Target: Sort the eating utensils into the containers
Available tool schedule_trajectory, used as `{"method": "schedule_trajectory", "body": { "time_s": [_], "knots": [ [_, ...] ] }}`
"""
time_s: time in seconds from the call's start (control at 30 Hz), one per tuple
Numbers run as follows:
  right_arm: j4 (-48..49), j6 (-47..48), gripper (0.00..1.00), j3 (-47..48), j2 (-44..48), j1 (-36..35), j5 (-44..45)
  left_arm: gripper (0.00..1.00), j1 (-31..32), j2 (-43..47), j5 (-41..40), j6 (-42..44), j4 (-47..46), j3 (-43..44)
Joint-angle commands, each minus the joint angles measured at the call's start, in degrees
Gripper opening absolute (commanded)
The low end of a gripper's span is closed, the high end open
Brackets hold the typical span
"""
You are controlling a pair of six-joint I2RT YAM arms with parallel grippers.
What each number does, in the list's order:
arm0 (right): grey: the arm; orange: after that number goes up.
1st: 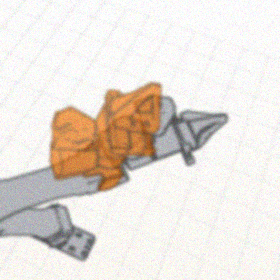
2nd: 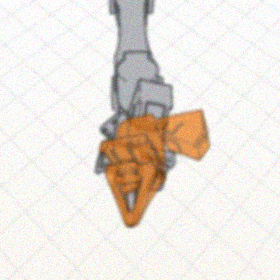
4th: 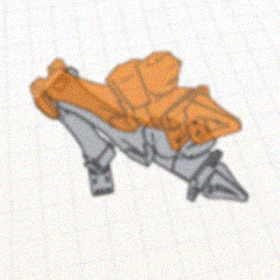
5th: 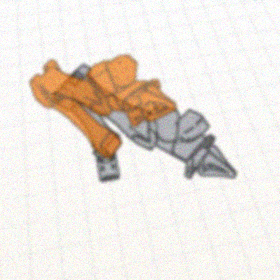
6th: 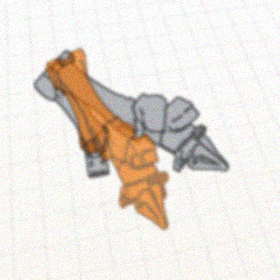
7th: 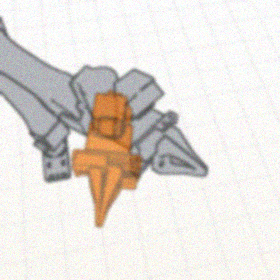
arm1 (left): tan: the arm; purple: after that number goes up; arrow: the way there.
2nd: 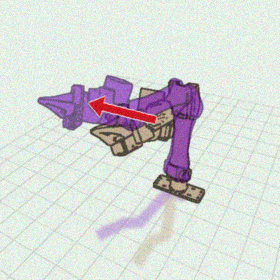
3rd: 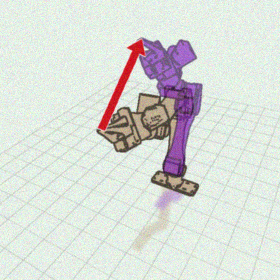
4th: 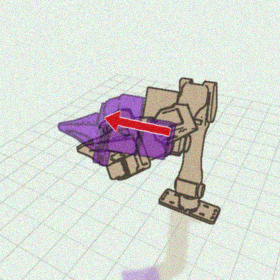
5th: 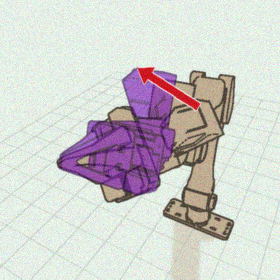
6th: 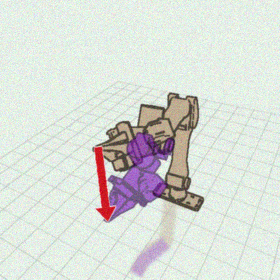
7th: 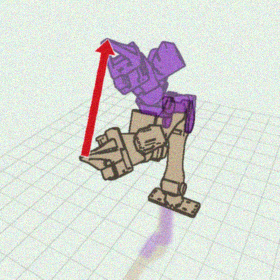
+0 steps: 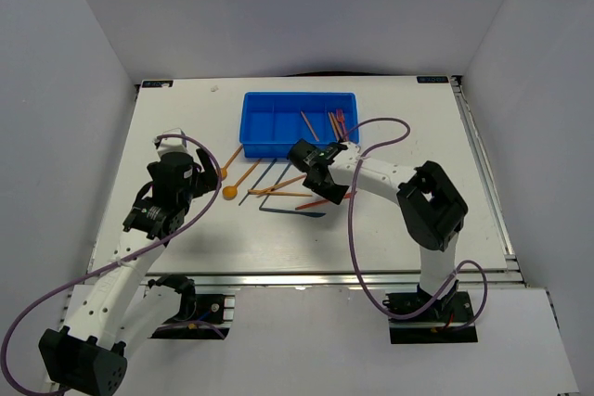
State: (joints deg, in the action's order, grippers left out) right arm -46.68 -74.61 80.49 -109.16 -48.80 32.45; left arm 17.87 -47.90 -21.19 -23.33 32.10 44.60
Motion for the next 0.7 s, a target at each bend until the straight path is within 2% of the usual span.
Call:
{"method": "schedule_trajectory", "body": {
  "time_s": [0.0,0.23,0.67],
  "knots": [
    [-6.4,-11.1,0.68,3.8,-1.4,-0.3,-0.5,0.98,0.4,1.0,-0.8,0.3,-0.5,-0.1],
    [-9.0,-16.4,0.60,5.1,-4.7,-0.9,-3.6,0.98,0.8,1.2,-1.3,0.1,-0.4,0.0],
    [-5.3,-16.4,0.49,5.7,-9.8,-1.0,-7.0,0.98,1.1,1.2,-1.3,0.0,-0.3,0.0]
  ]
}}
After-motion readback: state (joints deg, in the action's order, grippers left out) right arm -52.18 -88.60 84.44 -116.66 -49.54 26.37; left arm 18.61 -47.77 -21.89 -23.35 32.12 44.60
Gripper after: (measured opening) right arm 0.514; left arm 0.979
